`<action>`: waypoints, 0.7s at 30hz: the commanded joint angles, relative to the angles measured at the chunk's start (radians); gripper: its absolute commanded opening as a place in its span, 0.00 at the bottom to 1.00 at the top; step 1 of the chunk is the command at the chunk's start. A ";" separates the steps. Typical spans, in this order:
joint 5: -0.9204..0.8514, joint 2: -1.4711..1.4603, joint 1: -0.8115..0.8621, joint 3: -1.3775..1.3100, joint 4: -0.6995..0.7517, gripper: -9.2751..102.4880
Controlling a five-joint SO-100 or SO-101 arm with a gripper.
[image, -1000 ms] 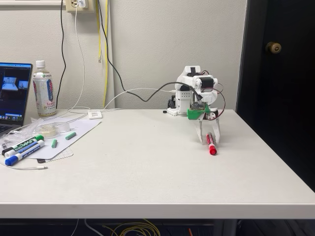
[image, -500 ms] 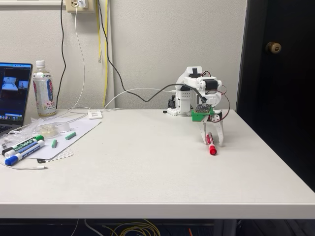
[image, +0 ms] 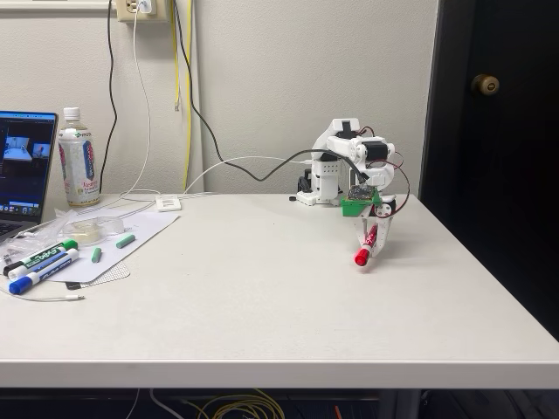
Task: Pick up the red marker.
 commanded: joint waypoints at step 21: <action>0.058 -0.055 -0.009 -0.224 0.054 0.09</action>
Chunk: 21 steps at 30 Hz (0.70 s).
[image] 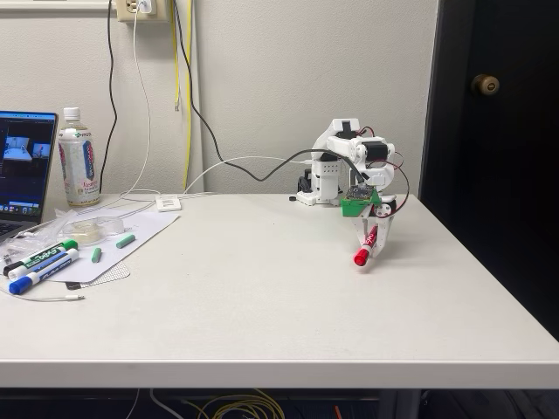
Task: Pick up the red marker.
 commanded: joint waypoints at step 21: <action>0.207 -0.235 0.020 -0.764 0.250 0.09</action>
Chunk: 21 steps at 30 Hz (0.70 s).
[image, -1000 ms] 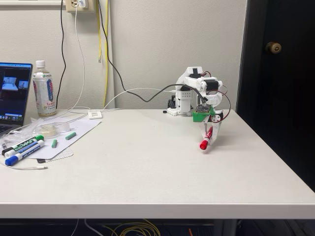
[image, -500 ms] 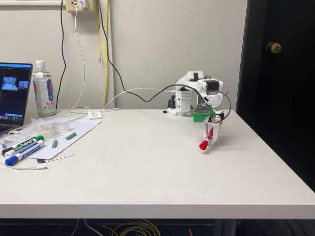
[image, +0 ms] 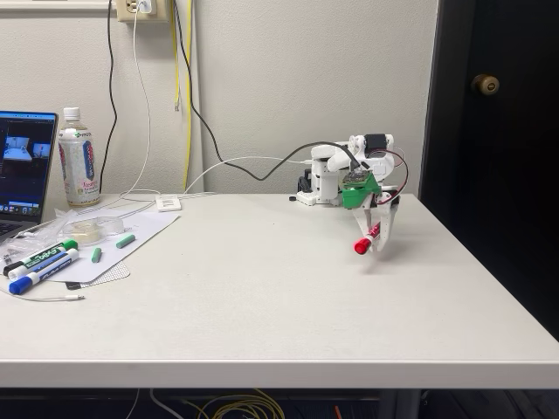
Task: Pick up the red marker.
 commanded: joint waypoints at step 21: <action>0.747 1.086 0.215 0.374 0.044 0.09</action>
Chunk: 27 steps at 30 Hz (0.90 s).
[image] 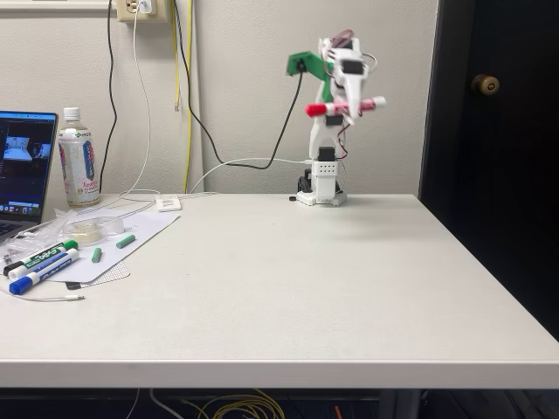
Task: Pick up the red marker.
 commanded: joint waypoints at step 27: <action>-0.035 1.147 0.009 1.713 -0.767 0.09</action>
